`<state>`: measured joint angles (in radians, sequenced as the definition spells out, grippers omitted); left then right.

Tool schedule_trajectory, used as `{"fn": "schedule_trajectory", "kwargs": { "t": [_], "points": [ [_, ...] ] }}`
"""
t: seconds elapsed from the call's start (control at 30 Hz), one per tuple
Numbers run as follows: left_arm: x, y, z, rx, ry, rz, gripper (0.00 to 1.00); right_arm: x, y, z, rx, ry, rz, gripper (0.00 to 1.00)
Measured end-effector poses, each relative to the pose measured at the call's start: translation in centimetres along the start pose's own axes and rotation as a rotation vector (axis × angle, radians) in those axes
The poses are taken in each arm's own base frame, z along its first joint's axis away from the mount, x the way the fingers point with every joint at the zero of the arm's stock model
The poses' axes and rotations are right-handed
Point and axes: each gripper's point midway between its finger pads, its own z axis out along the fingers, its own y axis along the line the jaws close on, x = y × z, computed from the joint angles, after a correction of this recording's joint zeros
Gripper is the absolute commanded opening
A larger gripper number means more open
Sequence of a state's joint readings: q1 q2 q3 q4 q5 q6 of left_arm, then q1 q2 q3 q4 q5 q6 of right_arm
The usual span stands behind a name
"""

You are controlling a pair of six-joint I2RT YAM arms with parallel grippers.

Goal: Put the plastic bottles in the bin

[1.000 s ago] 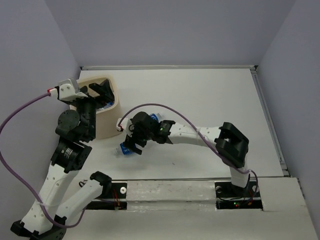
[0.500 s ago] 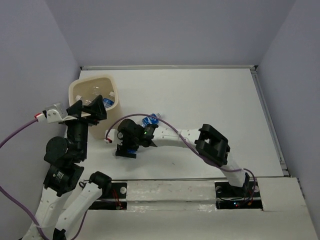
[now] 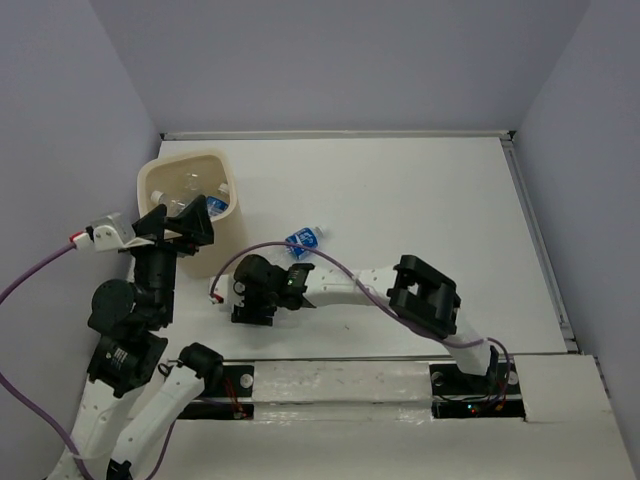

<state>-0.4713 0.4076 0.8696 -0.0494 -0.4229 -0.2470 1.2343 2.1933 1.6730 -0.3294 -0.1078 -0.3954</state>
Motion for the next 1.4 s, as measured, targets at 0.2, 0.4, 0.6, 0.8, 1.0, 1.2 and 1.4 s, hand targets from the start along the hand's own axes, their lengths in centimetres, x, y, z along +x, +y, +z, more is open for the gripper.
{"fn": "schedule_trajectory", "kwargs": {
  "t": [0.2,0.4,0.6,0.8,1.0,1.2,1.4],
  "points": [
    [-1.6,0.2,-1.1,0.005,-0.046,-0.04,0.98,-5.1,-0.6,-7.1,0.1,-0.197,0.025,0.51],
    [-6.9,-0.1,-4.2,0.057,-0.186,-0.143,0.95,-15.5,-4.8,-19.6,0.317,-0.628,0.085,0.46],
    [-10.7,0.7,-7.2,0.083,-0.327,-0.225,0.94,-23.0,-9.2,-25.9,0.451,-0.932,0.144,0.45],
    [-9.0,2.1,-7.8,0.063,-0.347,-0.237,0.93,-26.2,-15.4,-26.1,0.478,-1.123,0.263,0.44],
    [-7.5,2.5,-7.2,0.042,-0.327,-0.219,0.93,-29.5,-20.9,-25.0,0.489,-1.287,0.291,0.45],
    [-7.5,2.5,-7.2,0.044,-0.331,-0.216,0.92,-32.5,-21.6,-24.4,0.458,-1.433,0.276,0.62],
    [-7.4,2.5,-7.1,0.043,-0.332,-0.209,0.92,-30.9,-21.5,-20.1,0.418,-1.37,0.331,0.91]
  ]
}}
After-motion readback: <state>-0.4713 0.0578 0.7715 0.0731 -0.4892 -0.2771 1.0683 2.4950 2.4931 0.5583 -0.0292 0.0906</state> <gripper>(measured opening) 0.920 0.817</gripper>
